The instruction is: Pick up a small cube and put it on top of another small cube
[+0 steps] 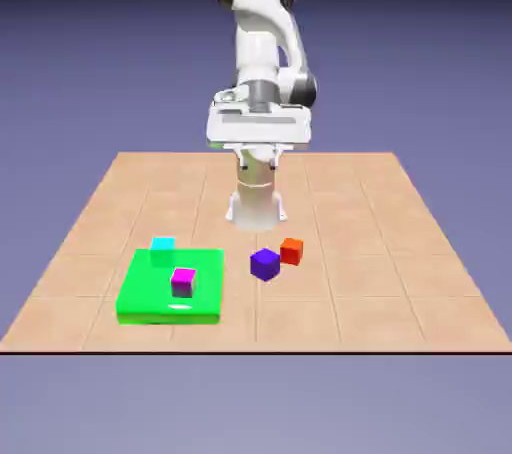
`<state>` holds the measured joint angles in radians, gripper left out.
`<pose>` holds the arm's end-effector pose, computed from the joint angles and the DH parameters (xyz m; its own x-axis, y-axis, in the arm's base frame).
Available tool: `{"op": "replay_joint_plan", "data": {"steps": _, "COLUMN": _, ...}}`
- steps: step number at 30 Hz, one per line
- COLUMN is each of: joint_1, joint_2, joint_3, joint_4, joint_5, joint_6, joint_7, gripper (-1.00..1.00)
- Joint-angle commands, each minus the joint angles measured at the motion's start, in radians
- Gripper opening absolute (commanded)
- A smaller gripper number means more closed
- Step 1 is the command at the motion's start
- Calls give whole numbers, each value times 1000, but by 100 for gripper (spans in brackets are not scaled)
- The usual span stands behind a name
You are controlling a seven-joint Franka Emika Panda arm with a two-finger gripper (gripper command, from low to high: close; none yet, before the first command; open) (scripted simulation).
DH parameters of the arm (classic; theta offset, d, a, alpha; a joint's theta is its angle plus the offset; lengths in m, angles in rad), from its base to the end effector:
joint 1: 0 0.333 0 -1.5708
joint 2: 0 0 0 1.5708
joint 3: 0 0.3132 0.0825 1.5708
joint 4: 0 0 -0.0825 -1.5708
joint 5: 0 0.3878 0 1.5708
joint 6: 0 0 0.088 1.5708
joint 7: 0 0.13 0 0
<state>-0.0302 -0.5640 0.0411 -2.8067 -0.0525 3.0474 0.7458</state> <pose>0.4118 0.0081 0.4379 0.5339 -0.6245 0.5701 -0.4425 -0.7809 -0.4409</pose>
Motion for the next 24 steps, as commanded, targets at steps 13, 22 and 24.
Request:
{"op": "replay_joint_plan", "data": {"steps": 13, "joint_1": -455, "joint_2": 65, "joint_3": 443, "joint_4": 36, "joint_5": -565, "joint_6": 112, "joint_7": 51, "gripper": 0}}
{"op": "replay_joint_plan", "data": {"steps": 22, "joint_1": -770, "joint_2": 110, "joint_3": 749, "joint_4": 60, "joint_5": -957, "joint_6": 189, "joint_7": 87, "gripper": 0}}
{"op": "replay_joint_plan", "data": {"steps": 24, "joint_1": -840, "joint_2": 120, "joint_3": 818, "joint_4": 66, "joint_5": -1044, "joint_6": 206, "joint_7": 94, "gripper": 0}}
